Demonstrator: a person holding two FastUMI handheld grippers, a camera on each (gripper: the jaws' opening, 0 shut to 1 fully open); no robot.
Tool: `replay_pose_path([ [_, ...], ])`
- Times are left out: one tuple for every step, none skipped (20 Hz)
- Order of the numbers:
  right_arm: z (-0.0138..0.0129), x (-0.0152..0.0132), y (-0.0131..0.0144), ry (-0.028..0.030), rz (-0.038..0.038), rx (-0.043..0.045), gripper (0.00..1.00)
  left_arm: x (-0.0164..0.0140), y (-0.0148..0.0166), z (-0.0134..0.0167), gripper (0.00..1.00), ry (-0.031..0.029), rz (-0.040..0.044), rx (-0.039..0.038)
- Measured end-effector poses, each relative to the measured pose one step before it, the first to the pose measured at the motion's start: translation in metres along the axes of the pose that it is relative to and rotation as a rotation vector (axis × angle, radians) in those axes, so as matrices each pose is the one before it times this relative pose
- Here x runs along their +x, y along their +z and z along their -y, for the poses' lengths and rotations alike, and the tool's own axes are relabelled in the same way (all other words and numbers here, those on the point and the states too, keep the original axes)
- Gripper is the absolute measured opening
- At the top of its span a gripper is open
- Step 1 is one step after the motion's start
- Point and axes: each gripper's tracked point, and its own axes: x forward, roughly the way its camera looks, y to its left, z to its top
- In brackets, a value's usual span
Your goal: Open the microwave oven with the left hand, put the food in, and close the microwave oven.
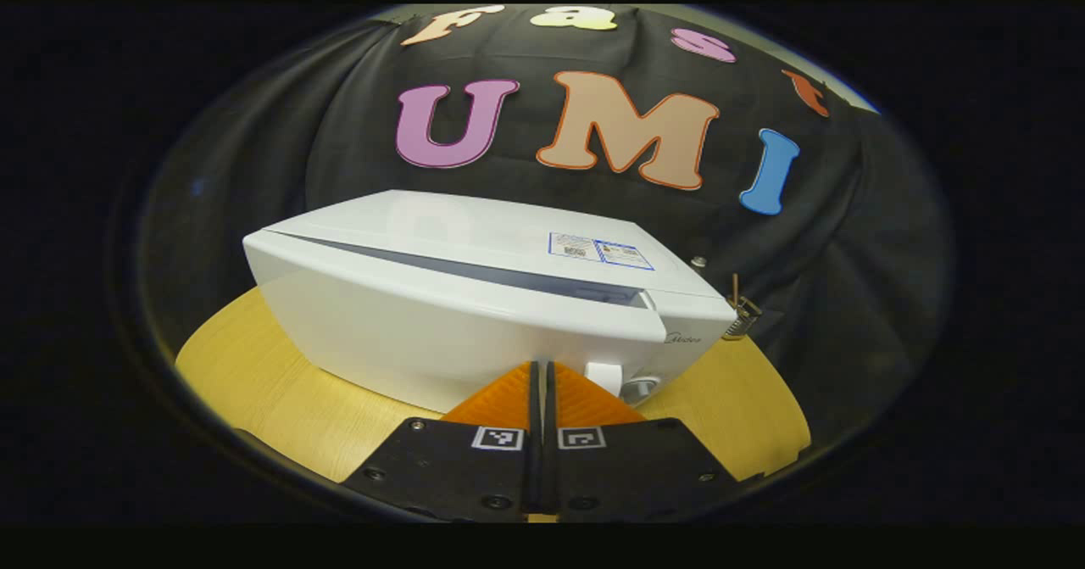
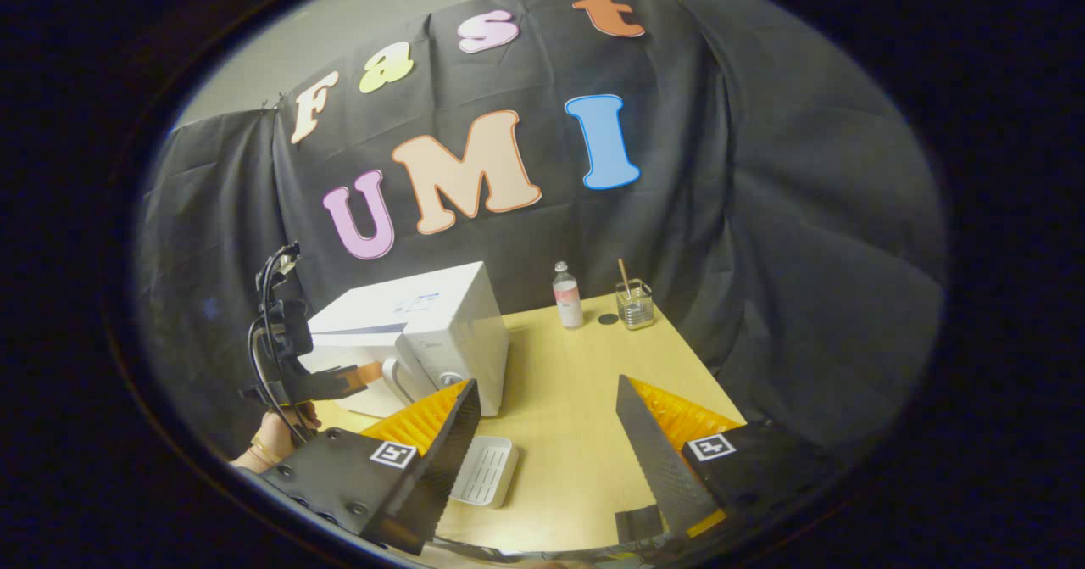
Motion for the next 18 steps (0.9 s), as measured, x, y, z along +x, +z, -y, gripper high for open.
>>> replay_pose_path([
  [-0.00043,0.00105,-0.00008,-0.00101,-0.00057,-0.00293,0.91,0.00137,-0.00177,-0.00023,0.01,0.00124,-0.0031,-0.00404],
  [-0.00008,0.00077,-0.00006,-0.00163,0.00075,-0.00458,0.91,0.00103,0.00163,0.00013,0.01,0.00165,0.00501,-0.00484],
  [-0.00045,0.00065,0.00091,-0.00171,0.0013,-0.0034,0.91,0.00007,0.00281,0.00076,0.01,0.00171,0.0104,-0.00146],
  [-0.00089,0.00154,0.00001,-0.00088,0.0,-0.00257,0.91,0.00095,0.00561,0.00113,0.01,0.00063,0.01683,0.00303],
  [-0.00064,0.00051,0.00006,-0.00121,-0.0008,-0.00327,0.91,0.00206,0.00554,0.00169,0.01,-0.00289,0.01946,0.00784],
  [-0.00006,0.00088,0.00032,-0.00116,-0.00005,-0.00255,0.91,0.00296,0.00382,0.00155,0.01,0.0014,0.00789,0.01089],
  [-0.00125,0.00185,0.00107,0.00087,-0.00112,-0.00214,0.91,0.00003,-0.00129,-0.00013,0.01,0.00913,-0.01295,0.00878],
  [0.00007,0.00063,0.00007,-0.00109,0.00182,-0.00166,0.99,-0.00017,-0.00245,-0.00044,0.01,0.0039,-0.00301,0.00413],
  [0.00053,0.00115,0.00128,-0.00223,0.00064,0.00007,0.99,0.00064,0.00383,0.00013,0.01,-0.00309,0.02269,0.01092],
  [0.00011,0.00135,0.00016,-0.00169,0.00078,0.00079,0.99,0.00054,0.00169,0.00001,0.01,-0.00268,0.00327,0.00145],
  [0.00024,0.00166,0.00097,-0.00087,0.00122,0.0014,0.99,-0.00087,-0.00281,-0.00042,0.0,-0.00006,-0.00243,-0.00655],
  [-0.00029,0.0016,-0.00038,0.00219,-0.002,0.00168,0.99,0.0003,0.00132,0.00036,0.01,-0.0007,0.00542,-0.00472],
  [-0.00182,0.00033,0.00047,0.00548,-0.00348,0.00038,0.99,-0.00014,-0.00097,-0.00008,0.01,0.00003,-0.00192,-0.00122],
  [-0.00025,0.00076,0.00016,0.00141,-0.00037,-0.0028,0.99,0.00009,0.00045,-0.00006,0.01,0.00005,-0.00019,0.00157],
  [0.00041,0.00066,0.0012,-0.00152,0.00168,-0.0032,0.99,0.00022,0.00078,-0.0001,0.01,0.00051,0.00129,0.00154],
  [0.00004,0.00015,-0.00003,0.00079,-0.00075,-0.00183,0.99,0.00044,-0.00025,0.00028,0.01,0.00088,0.00031,-0.00012],
  [0.00005,0.00032,0.00052,-0.00004,-0.00111,-0.00117,0.99,-0.00001,-0.00024,-0.00037,0.01,-0.00036,0.00086,-0.00207],
  [-0.00013,0.00033,0.00005,0.00122,-0.00114,-0.00233,0.99,0.00139,0.00324,-0.00013,0.01,-0.00086,0.01273,-0.00621],
])
